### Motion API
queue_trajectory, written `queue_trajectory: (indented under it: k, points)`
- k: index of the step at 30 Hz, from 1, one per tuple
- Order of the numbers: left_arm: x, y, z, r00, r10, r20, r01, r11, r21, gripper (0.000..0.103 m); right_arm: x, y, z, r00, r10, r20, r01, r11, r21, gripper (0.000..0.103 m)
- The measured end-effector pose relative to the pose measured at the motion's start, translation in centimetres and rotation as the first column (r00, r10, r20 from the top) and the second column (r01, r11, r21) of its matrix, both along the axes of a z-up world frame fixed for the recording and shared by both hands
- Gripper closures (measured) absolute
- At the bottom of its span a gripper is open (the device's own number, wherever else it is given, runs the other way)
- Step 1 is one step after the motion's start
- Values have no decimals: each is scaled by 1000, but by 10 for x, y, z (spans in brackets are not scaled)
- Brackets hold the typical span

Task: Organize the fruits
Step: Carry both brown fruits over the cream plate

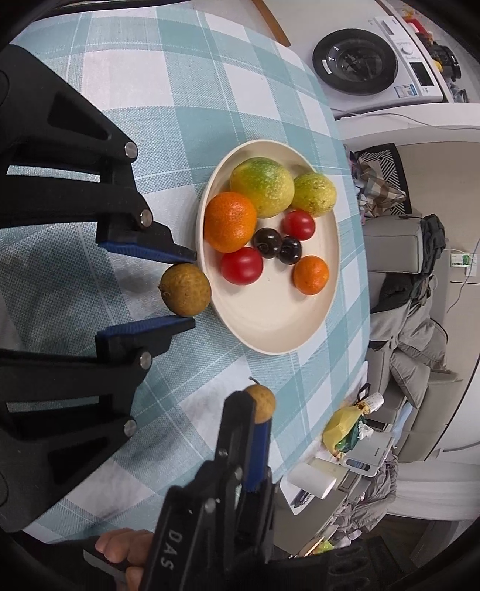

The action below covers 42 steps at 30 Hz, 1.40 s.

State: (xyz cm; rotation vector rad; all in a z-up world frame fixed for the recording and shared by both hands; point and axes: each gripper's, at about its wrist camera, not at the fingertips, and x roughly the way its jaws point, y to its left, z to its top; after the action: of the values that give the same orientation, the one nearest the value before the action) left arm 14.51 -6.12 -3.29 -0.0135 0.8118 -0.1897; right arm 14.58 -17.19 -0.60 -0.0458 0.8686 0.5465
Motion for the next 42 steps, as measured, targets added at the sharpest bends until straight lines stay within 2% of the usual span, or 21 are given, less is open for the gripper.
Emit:
queue_trajectory:
  k: [6, 18, 30, 42]
  points:
    - [-2, 6, 14, 999, 17, 40, -17, 1000, -16, 77, 1, 1, -5, 1000, 2, -2, -2, 1000, 3, 76]
    - [7, 12, 34, 995, 30, 95, -30, 1000, 1, 77, 6, 6, -1, 1000, -13, 18, 13, 1000, 15, 76]
    - [30, 9, 36, 992, 40, 117, -43, 999, 27, 77, 30, 6, 5, 997, -69, 26, 68, 996, 58, 76]
    - [52, 6, 26, 993, 44, 109, -48, 998, 36, 77, 45, 9, -7, 994, -110, 13, 108, 990, 88, 76]
